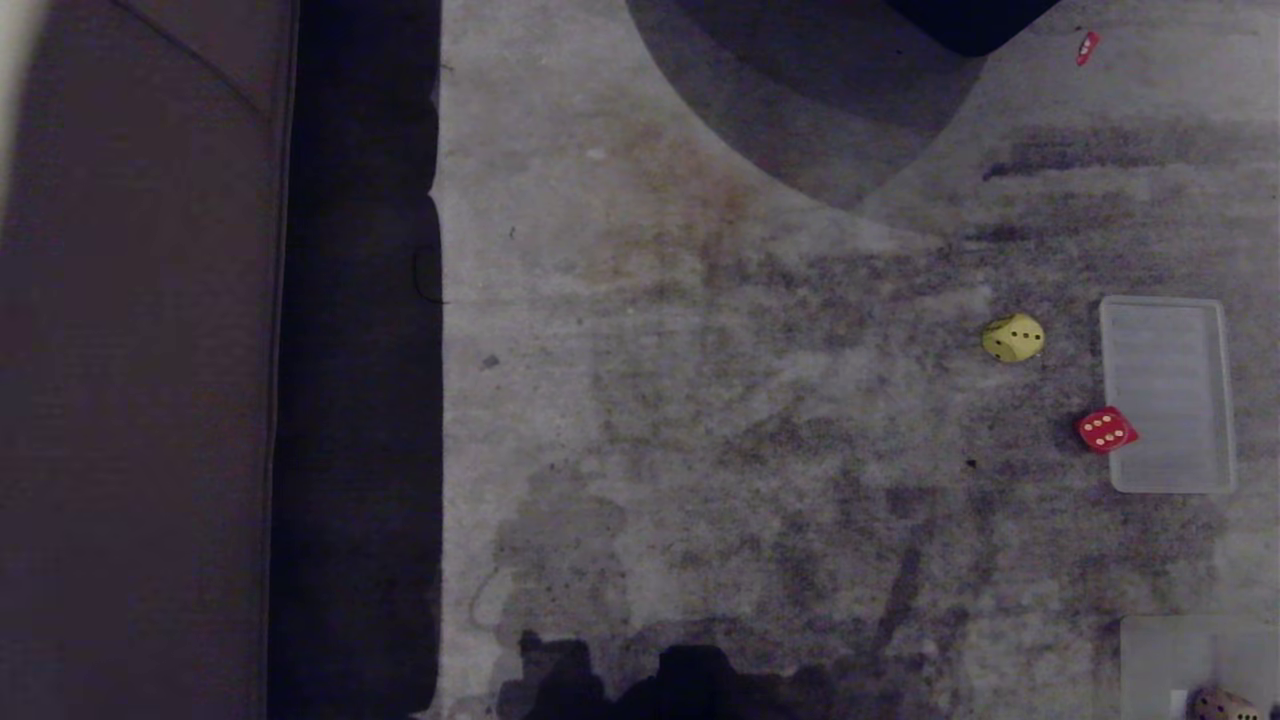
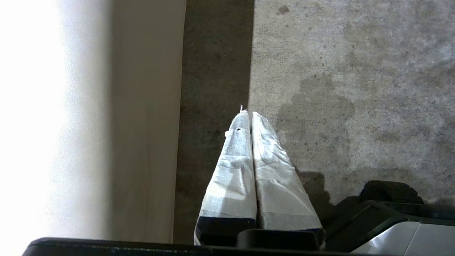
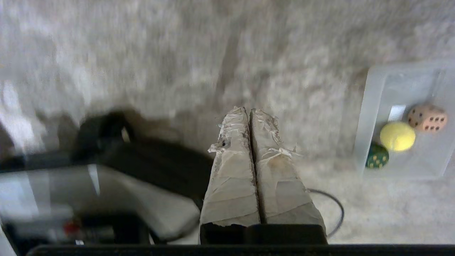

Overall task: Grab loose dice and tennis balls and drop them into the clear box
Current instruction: Pick up toys out of the box

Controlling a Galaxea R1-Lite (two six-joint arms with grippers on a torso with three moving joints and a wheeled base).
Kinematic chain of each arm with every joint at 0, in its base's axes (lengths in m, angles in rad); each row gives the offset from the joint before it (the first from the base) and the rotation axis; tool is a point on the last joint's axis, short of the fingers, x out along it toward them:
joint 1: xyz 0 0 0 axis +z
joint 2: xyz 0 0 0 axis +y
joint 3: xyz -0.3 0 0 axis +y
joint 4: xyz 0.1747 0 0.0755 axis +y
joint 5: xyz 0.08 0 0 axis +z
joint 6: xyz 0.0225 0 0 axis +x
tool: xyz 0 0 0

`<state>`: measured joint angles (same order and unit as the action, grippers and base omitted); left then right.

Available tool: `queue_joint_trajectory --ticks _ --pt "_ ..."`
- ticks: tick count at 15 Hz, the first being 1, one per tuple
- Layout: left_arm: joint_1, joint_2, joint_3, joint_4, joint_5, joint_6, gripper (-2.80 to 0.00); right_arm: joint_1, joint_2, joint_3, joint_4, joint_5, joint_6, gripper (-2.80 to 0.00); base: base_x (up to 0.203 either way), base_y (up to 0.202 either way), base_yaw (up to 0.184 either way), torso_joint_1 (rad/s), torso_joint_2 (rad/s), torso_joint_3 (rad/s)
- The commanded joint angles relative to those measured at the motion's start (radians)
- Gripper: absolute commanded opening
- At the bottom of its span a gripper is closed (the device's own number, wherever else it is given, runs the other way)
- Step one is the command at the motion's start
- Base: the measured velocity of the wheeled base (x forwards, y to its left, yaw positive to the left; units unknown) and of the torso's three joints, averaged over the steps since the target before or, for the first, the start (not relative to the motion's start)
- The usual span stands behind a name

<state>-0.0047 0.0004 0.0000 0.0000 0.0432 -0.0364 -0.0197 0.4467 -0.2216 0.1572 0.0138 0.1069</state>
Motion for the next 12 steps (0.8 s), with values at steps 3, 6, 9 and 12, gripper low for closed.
queue_joint_trajectory --ticks 3,6,9,12 --pt "0.0 0.001 0.002 0.0 0.0 0.0 -2.8 0.012 -0.379 0.077 0.12 -0.006 -0.05 -2.8 0.0 0.0 0.0 0.0 0.0 0.0" --pt "0.0 0.0 0.001 0.0 0.0 -0.002 -2.8 0.018 -0.447 0.108 0.143 -0.016 -0.068 -2.8 0.0 0.0 0.0 0.0 0.0 0.0" --pt "0.0 0.0 0.002 0.0 0.001 -0.003 -2.8 0.018 -0.447 0.108 0.143 -0.017 -0.069 -2.8 0.0 0.0 0.0 0.0 0.0 0.0" --pt "0.0 0.001 0.002 0.0 0.001 -0.004 -2.8 0.018 -0.447 0.107 0.143 -0.014 -0.07 -2.8 0.0 0.0 0.0 0.0 0.0 0.0"
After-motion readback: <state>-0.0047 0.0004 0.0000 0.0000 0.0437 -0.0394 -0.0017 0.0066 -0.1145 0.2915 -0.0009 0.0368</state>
